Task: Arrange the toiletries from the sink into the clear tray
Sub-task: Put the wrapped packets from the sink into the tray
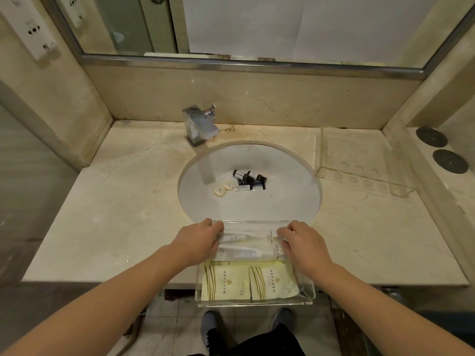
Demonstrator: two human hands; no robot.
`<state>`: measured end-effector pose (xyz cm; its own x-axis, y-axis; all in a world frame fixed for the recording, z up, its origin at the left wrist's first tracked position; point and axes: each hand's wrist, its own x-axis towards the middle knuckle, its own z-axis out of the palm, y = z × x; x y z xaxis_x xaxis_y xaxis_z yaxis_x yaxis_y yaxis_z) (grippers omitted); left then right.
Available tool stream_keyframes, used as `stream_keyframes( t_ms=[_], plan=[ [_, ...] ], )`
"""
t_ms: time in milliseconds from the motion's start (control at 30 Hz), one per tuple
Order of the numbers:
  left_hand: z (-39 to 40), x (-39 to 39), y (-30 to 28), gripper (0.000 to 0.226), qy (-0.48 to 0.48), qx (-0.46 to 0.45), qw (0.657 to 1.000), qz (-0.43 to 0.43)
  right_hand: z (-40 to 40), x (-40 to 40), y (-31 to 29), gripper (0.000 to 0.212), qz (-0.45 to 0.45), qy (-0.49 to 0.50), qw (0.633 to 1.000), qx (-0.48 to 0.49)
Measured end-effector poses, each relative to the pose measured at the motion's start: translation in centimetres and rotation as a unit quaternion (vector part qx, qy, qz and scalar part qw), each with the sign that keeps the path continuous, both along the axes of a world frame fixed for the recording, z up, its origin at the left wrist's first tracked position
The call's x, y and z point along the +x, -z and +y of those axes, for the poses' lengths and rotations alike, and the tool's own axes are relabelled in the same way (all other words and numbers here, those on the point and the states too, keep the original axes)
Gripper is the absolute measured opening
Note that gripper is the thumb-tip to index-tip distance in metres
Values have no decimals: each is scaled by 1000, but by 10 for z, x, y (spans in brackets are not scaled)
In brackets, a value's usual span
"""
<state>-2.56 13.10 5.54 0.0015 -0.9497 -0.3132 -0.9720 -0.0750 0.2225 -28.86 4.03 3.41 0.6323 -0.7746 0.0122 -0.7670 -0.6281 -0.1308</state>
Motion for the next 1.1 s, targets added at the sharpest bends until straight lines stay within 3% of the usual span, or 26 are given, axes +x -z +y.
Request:
stream_keyframes(
  t_ms=[200,433,600,767,967,1100],
  plan=[
    [0,3,1,26,17,8,1000,-3,2,0,4,17,30,-50,997,-41],
    [-3,5,-2,27,27,37,999,9,2,1,8,24,52,-40,997,-31],
    [-11,6,-7,31,15,70,997,33,0,1,5,26,19,-27,999,-22],
    [-22,14,-10,31,-48,27,997,58,-7,1,7,25,-49,6,998,-23],
    [-36,32,-4,29,-116,26,989,84,-25,19,6,10,-124,55,991,-10],
    [-46,41,-1,27,-147,43,985,85,-43,34,5,7,-122,76,989,45]
  ],
)
